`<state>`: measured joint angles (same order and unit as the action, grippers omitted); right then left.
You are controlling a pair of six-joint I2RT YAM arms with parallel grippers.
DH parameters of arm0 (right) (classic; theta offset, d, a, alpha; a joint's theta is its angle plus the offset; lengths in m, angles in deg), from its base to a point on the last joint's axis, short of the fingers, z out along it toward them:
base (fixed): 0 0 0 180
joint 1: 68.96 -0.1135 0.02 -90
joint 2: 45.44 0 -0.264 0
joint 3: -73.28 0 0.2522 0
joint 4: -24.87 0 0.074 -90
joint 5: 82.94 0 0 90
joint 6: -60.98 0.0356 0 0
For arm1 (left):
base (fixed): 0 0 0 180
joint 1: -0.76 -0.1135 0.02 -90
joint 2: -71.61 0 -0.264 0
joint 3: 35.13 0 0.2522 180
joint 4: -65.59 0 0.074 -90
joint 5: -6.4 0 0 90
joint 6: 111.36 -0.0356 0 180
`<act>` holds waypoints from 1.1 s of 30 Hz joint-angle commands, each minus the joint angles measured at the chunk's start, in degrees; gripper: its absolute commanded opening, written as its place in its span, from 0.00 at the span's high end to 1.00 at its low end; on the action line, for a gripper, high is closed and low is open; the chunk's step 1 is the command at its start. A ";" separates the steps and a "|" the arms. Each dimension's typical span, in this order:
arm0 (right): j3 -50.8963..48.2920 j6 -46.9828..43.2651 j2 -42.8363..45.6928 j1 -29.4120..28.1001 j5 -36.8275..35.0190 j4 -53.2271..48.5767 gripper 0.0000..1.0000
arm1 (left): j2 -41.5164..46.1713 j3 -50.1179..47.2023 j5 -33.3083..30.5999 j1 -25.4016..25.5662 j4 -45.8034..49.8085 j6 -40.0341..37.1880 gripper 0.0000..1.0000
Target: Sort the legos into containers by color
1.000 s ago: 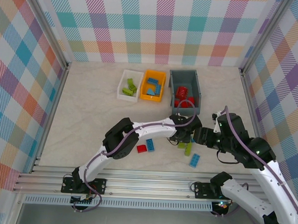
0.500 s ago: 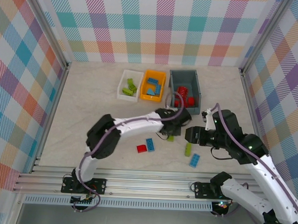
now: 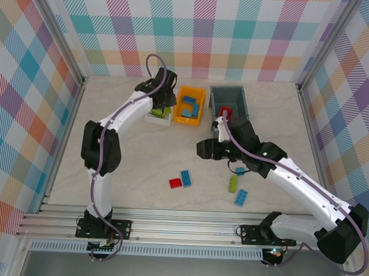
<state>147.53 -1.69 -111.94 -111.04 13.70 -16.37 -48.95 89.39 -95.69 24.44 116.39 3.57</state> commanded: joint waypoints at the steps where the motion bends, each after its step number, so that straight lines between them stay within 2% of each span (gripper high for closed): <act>1: 2.89 -1.51 -2.47 -0.27 -0.64 6.95 0.41 | -7.57 9.43 0.57 -2.43 0.54 -6.36 0.71; 6: 3.41 -1.19 -4.73 -0.19 -0.52 7.72 0.41 | -17.53 21.47 -0.89 -4.28 3.34 -7.66 0.70; 11: 2.98 -1.19 -5.48 -0.19 -0.52 7.36 0.40 | -19.49 22.92 -0.11 -5.14 2.70 -8.43 0.66; 14: 2.28 -0.97 -5.87 -0.19 -1.21 6.81 0.37 | -19.04 22.82 0.51 -5.18 4.15 -8.46 0.48; 17: 2.43 -1.17 -6.84 -0.19 -1.41 5.27 0.36 | -16.30 20.80 1.25 -5.15 4.73 -7.60 0.41; 21: 4.13 -2.40 -9.67 -0.70 -2.49 0.08 0.37 | -8.59 15.96 2.66 -5.01 3.88 -6.18 0.38; 26: 5.43 -1.39 -14.48 -8.02 -7.22 -4.08 0.38 | 5.53 6.22 3.26 -3.12 4.62 -4.48 0.37; 33: 9.16 4.93 -25.82 -19.73 -12.03 -3.99 0.38 | 34.65 -22.31 3.17 2.56 2.82 2.60 0.36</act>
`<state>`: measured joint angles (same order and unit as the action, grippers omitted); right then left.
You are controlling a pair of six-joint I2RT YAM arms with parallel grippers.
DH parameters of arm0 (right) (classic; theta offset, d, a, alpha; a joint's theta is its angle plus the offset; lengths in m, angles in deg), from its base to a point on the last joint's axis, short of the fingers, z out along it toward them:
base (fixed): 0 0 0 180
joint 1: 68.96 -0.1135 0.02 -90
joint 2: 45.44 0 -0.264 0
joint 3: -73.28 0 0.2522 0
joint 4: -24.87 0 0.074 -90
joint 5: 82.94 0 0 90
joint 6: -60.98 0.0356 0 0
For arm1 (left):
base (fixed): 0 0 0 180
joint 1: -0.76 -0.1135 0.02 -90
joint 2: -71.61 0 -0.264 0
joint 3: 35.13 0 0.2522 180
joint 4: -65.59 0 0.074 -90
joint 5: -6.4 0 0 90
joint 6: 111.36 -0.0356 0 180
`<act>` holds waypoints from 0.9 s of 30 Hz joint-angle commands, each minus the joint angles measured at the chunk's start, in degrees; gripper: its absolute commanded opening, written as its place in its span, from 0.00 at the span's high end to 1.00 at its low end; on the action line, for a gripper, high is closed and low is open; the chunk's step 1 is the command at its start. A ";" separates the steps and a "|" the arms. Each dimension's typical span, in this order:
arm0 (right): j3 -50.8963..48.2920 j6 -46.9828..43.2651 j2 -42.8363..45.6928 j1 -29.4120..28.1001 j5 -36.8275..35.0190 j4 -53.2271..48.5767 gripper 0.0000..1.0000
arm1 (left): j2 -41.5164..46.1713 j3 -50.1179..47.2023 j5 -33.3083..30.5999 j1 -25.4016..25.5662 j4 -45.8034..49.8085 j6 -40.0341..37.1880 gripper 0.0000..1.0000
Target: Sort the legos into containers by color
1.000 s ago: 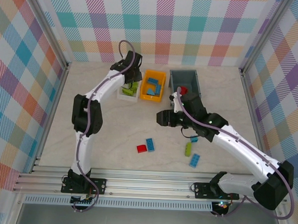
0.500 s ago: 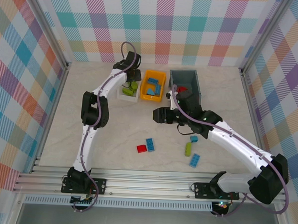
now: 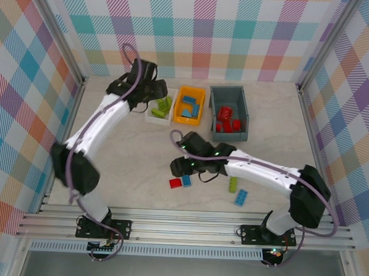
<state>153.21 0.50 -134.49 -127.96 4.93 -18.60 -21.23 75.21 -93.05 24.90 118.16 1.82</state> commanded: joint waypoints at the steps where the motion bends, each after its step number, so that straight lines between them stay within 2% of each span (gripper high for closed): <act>1: 4.66 2.65 -5.24 -3.73 -3.42 -2.07 0.38 | 11.71 -12.69 0.94 2.91 0.81 6.23 0.35; 4: 7.86 -0.32 -10.53 -4.80 -3.55 -1.82 0.38 | 25.29 -24.61 0.71 5.27 0.80 10.50 0.35; 6: 9.69 -5.46 -13.50 -4.81 -2.94 -1.77 0.33 | 33.32 -30.13 0.66 6.12 2.77 12.64 0.35; 9: 10.15 -19.44 -15.69 -4.81 0.88 -0.99 0.26 | 43.60 -35.31 0.58 6.27 7.99 13.80 0.34; 12: 11.39 -30.79 -17.52 -4.83 -0.45 -5.43 0.22 | 50.87 -36.98 -0.37 6.27 13.04 13.69 0.33; 17: 12.07 -42.85 -19.21 -4.89 -0.79 -10.18 0.21 | 56.11 -35.79 -2.53 6.27 17.74 13.81 0.33; 27: 13.72 -52.71 -23.54 -5.72 -8.07 -12.12 0.20 | 58.29 -33.32 -3.47 6.23 18.63 15.33 0.33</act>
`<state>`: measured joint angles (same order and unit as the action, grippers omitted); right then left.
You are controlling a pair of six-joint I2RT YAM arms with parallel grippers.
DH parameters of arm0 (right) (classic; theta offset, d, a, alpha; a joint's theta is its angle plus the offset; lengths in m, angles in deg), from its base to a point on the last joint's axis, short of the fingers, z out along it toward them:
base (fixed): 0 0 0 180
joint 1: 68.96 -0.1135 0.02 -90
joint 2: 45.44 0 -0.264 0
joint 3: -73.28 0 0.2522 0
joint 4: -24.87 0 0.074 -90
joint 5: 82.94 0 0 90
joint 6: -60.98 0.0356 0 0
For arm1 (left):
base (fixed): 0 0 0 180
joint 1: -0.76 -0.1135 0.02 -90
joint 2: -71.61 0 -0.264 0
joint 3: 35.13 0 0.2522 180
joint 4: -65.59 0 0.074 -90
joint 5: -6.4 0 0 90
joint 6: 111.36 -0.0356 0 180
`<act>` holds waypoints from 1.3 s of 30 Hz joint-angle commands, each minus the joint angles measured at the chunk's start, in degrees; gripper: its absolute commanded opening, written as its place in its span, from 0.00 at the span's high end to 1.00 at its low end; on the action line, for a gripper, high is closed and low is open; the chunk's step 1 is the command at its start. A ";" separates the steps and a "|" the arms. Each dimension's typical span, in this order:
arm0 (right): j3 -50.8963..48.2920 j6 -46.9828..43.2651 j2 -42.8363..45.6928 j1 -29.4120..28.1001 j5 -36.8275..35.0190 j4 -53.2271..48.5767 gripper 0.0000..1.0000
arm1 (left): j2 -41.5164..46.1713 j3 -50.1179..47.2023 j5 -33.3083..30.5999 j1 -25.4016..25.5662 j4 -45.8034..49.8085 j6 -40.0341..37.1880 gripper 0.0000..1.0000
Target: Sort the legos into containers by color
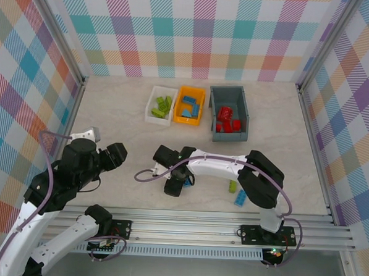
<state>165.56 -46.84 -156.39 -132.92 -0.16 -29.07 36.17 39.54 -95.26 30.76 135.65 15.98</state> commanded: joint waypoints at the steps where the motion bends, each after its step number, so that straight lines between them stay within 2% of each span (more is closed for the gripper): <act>1: 1.53 -5.67 -2.33 -0.76 -3.68 -1.45 0.20 | 1.07 2.53 -1.22 0.41 1.29 1.37 0.33; 6: 2.65 -6.23 -4.91 -0.79 -6.48 -0.58 0.28 | 1.77 2.05 0.04 0.41 1.63 2.63 0.33; 16: 4.42 -2.35 -7.21 -0.13 -6.05 -0.36 0.61 | 2.24 1.38 0.84 0.41 1.67 2.89 0.33; 20: 4.75 1.29 -2.96 2.02 -4.90 0.28 0.63 | 1.70 0.55 3.09 0.41 -0.08 3.07 0.32; 26: 5.77 9.76 10.79 12.01 -2.30 -0.89 0.63 | -6.02 0.79 14.69 0.41 -8.36 3.14 0.30; 31: 6.15 16.86 18.01 24.95 -2.53 -1.59 0.64 | -13.53 -0.13 22.81 0.48 -19.47 4.93 0.31; 33: 7.47 19.73 17.64 30.43 -2.49 -1.68 0.63 | -17.38 -0.10 24.55 1.54 -23.76 5.99 0.32; 35: 11.04 22.63 14.69 35.25 -2.30 -3.12 0.63 | -21.21 0.62 23.67 4.42 -27.06 6.21 0.32; 39: 23.66 27.37 3.63 41.00 -6.03 -7.73 0.63 | -29.21 2.55 20.19 10.53 -31.02 5.88 0.33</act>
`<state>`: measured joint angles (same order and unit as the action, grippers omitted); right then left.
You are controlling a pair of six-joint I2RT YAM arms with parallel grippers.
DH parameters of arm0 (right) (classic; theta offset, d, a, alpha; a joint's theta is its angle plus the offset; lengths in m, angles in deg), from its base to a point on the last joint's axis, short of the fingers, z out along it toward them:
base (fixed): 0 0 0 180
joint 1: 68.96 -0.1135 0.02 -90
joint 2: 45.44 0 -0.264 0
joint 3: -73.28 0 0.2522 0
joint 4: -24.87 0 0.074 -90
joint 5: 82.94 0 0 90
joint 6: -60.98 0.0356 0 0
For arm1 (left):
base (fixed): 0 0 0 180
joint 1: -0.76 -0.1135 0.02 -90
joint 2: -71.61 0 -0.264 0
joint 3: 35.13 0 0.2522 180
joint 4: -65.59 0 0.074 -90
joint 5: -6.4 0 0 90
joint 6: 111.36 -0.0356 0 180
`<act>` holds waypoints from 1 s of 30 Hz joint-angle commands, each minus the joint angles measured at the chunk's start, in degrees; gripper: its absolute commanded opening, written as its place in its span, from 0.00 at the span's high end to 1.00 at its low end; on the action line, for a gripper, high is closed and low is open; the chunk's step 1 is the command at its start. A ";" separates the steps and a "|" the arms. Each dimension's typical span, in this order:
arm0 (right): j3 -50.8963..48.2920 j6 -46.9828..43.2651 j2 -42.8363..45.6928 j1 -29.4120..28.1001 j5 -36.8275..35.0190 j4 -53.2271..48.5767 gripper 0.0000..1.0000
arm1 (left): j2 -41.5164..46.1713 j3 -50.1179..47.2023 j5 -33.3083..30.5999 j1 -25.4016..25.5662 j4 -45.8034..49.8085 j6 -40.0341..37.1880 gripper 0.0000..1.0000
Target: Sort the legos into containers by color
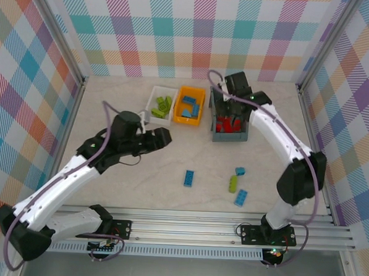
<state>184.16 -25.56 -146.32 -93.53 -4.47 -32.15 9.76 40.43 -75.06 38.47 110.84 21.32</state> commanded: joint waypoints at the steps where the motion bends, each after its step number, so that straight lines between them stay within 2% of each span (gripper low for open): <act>1: 8.46 7.00 -9.32 2.49 -2.69 -5.77 0.63 | -4.27 1.81 -0.78 4.09 -7.40 0.58 0.33; 10: 43.30 10.37 -35.46 6.12 -5.06 -17.47 0.61 | -11.62 2.24 -5.11 9.81 -13.09 0.24 0.34; 14: 51.71 11.53 -42.25 7.11 -6.21 -20.49 0.60 | -13.45 3.02 -5.12 10.41 -13.45 -0.45 0.34; 17: 51.77 11.12 -43.66 7.58 -6.04 -18.65 0.56 | -14.29 3.52 -5.06 10.79 -13.60 -0.86 0.34; 23: 52.08 8.20 -42.23 7.12 -2.94 -16.94 0.38 | -15.87 4.61 -5.63 11.79 -11.00 -1.81 0.34; 30: 47.60 6.88 -29.97 3.68 -4.40 -15.93 0.38 | -17.41 4.94 -10.12 13.56 -2.33 -2.44 0.31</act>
<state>232.75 -17.58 -186.38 -87.50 -8.60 -48.46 -6.91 43.82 -82.19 50.60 102.99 20.29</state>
